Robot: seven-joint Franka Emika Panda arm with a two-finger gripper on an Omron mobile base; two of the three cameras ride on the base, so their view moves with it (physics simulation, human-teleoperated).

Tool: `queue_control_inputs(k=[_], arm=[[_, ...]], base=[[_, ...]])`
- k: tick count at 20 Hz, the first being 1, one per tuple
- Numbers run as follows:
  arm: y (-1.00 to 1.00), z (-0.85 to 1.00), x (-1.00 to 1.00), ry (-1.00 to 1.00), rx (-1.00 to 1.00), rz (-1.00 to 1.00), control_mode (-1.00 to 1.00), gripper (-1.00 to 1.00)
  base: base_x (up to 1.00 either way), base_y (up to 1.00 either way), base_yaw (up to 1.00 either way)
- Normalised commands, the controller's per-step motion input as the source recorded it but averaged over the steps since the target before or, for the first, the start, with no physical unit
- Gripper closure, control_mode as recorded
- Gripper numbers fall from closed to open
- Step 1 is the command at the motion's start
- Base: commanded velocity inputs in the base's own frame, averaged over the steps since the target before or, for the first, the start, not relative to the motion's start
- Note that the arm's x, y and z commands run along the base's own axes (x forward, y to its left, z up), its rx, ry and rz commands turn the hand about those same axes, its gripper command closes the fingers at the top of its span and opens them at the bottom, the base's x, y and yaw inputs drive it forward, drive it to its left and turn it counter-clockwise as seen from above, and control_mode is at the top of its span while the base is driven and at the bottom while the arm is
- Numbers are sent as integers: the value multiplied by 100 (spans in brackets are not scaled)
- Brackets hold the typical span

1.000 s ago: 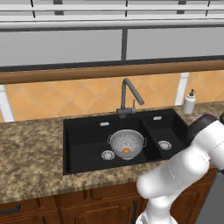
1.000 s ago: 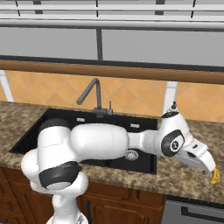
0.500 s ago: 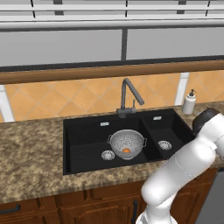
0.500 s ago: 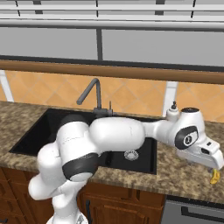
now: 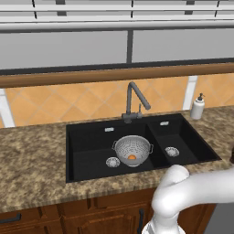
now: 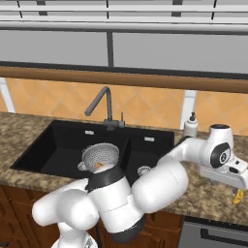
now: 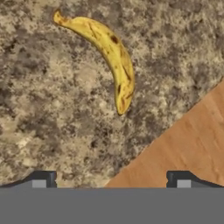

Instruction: Put the colander in the sink, put the banana, tangerine in the colander, and turn on the sink faucet and pour water over the colander.

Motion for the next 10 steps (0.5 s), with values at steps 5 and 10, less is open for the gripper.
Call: queue_control_inputs(k=[5, 10], arm=[[0, -48, 0, 0, 0, 2, -100, -100], [-18, -35, 0, -2, 0, 8, -100, -100]], base=[[0, 0, 0], [0, 0, 0]])
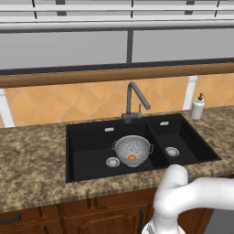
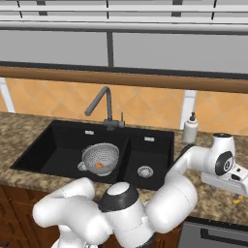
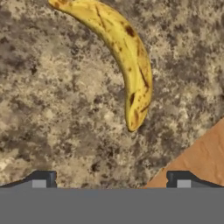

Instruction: Put the colander in the sink, put the banana, tangerine in the colander, and turn on the sink faucet and pour water over the colander.

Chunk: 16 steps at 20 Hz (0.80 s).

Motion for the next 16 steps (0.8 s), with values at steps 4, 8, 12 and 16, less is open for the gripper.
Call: queue_control_inputs(k=[4, 8, 12, 16], arm=[[-12, -24, 0, -2, 0, 9, -100, -100], [0, -23, 0, -9, 3, 6, -100, -100], [0, -21, 0, -13, 0, 5, -100, -100], [0, -12, 0, -8, 0, 4, -100, -100]], base=[[0, 0, 0], [0, 0, 0], [0, 0, 0], [0, 0, 0]])
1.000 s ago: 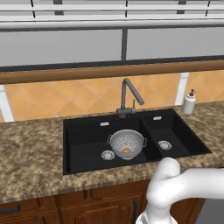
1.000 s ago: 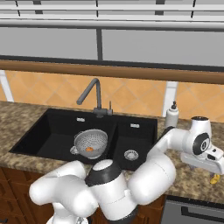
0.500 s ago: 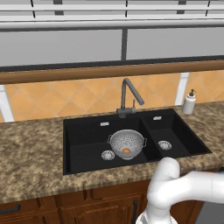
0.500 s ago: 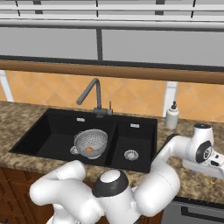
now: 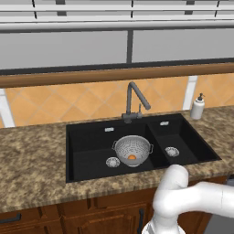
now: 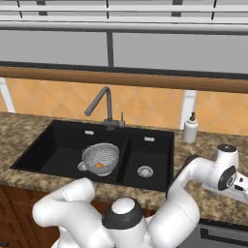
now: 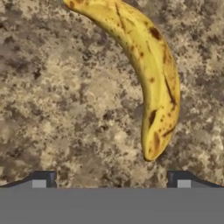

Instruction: Put the colander in the sink, put the banana, tangerine in the colander, and turn on the sink faucet and pour water over the colander.

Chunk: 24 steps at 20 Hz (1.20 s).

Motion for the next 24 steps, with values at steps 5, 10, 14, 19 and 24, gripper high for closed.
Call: queue_control_inputs(k=[5, 10, 14, 19, 24], arm=[[-7, -15, 0, -3, -2, 3, -100, -100], [-9, -13, 0, -6, -1, 1, -100, -100], [-33, -6, 1, -4, 0, 0, -100, -100], [-36, 0, 2, -5, 1, 0, -100, -100], [-14, -5, 19, -7, 6, 0, -100, -100]], base=[[0, 0, 0], [0, 0, 0], [0, 0, 0], [0, 0, 0], [0, 0, 0]])
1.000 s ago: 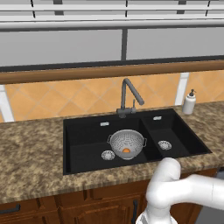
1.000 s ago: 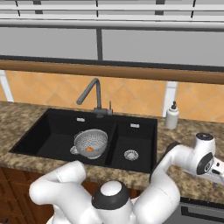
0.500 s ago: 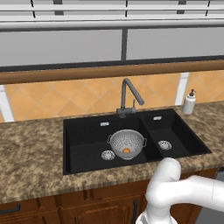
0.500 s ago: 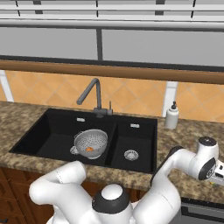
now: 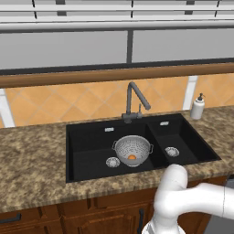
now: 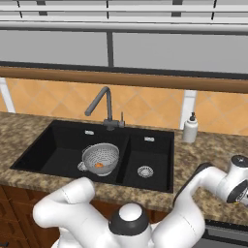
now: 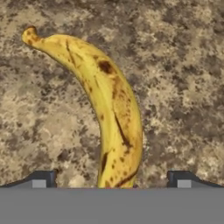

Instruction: Put the colander in the sink, put the banana, tangerine in the colander, and turn on the sink faucet and pour water over the colander.

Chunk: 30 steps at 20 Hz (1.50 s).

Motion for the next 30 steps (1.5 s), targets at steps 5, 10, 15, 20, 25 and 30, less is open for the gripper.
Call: queue_control_inputs(k=[5, 10, 15, 20, 25, 30], arm=[[0, -14, 27, -4, 3, 0, -100, -100], [2, -9, 6, 0, 1, 0, -100, 100], [21, 0, 0, 0, 0, 0, -100, 100], [96, 30, 0, -2, -2, 7, -100, 100], [100, 36, 0, -1, -7, 12, -100, 100], [100, 39, 0, -4, -5, 12, -100, 100]], base=[[0, 0, 0], [0, 0, 0], [0, 0, 0], [0, 0, 0], [0, 0, 0], [0, 0, 0]])
